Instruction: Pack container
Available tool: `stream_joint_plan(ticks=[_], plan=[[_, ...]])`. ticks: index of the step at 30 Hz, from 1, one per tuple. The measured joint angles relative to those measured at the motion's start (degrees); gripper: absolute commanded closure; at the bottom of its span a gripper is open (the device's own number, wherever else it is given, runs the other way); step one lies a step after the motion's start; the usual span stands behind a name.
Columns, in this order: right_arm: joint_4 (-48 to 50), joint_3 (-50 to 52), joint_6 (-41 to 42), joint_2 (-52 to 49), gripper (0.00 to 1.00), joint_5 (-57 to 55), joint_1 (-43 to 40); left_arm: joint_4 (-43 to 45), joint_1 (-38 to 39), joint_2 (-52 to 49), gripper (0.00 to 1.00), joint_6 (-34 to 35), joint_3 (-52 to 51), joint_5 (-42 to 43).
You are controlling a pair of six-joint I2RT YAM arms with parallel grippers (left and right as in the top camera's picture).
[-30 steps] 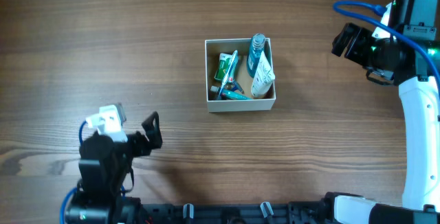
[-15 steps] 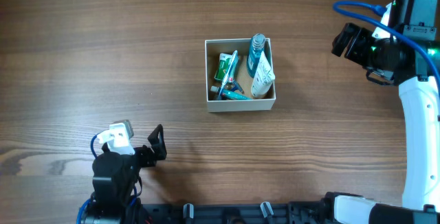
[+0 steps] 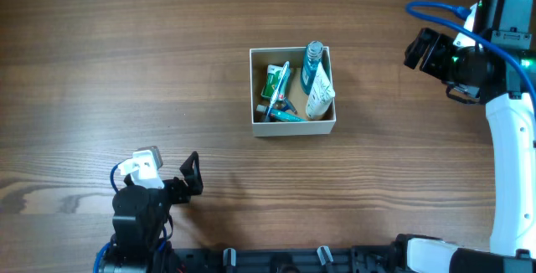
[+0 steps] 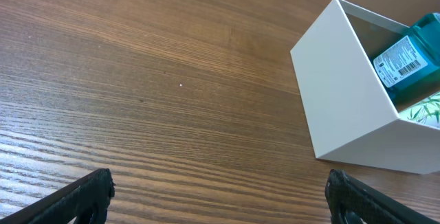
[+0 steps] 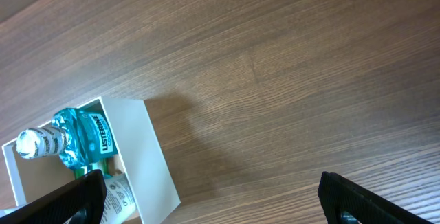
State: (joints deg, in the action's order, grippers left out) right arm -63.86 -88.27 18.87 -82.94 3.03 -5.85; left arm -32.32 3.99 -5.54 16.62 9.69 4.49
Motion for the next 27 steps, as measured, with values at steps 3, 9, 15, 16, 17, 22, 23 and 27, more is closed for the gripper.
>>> stream_joint_plan(ticks=[3, 9, 15, 16, 17, 22, 23, 27], plan=[[0.0, 0.0, 0.0, 0.2, 0.0, 0.0, 0.1, 0.0, 0.0, 0.0, 0.0, 0.0, 0.0, 0.0], [17.7, 12.4, -6.2, 18.0, 0.0, -1.8, 4.8, 0.0, 0.0, 0.0, 0.0, 0.0, 0.0, 0.0], [29.4, 43.4, -16.0, 45.5, 0.0, -0.3, 6.1, 0.0, 0.0, 0.3, 0.0, 0.0, -0.1, 0.1], [29.7, 47.9, -16.6, 49.4, 0.0, -0.3, 6.1, 0.0, 0.0, 0.3, 0.0, 0.0, -0.1, 0.1], [30.5, 51.7, -17.0, 53.1, 0.0, -0.2, 6.1, 0.0, 0.0, 0.2, 0.0, 0.0, -0.1, 0.1], [31.0, 68.7, -17.7, 75.5, 0.0, 1.7, 6.1, 0.0, 0.0, 0.2, 0.0, 0.0, -0.2, 0.1], [30.9, 70.8, -17.7, 78.5, 0.0, 2.6, 6.1, 0.0, 0.0, 0.2, 0.0, 0.0, -0.2, 0.1], [31.2, 75.9, -17.9, 81.8, 0.0, 4.0, 6.1, 0.0, 0.0, 0.2, 0.0, 0.0, -0.2, 0.1]])
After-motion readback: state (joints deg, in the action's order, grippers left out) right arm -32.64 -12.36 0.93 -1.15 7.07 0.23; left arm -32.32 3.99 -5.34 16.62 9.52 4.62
